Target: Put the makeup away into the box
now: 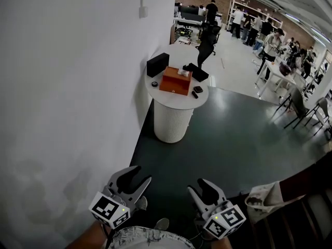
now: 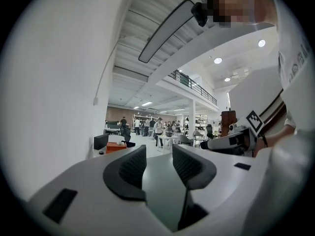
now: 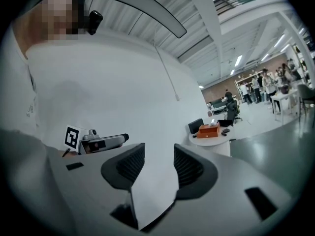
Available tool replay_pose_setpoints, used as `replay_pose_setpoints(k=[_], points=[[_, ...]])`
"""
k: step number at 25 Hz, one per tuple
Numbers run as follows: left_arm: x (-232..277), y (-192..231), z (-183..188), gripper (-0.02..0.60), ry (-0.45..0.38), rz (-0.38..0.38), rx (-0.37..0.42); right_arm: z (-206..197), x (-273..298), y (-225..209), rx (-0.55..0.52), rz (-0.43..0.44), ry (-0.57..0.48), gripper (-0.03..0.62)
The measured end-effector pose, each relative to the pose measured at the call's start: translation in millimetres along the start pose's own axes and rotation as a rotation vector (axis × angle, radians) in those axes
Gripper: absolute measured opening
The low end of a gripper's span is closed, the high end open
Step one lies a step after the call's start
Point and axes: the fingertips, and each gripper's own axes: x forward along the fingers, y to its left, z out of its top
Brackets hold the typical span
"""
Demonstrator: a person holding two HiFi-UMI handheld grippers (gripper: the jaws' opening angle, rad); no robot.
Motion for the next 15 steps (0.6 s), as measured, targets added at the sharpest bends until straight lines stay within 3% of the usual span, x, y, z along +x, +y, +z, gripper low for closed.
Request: replay_pose_setpoints(k=[15], points=[[81.5,53.6,-8.0,0.181,0.014,-0.030,-0.022,15.2,61.1,-62.8,0.022,-0.029,0.019,0.181]])
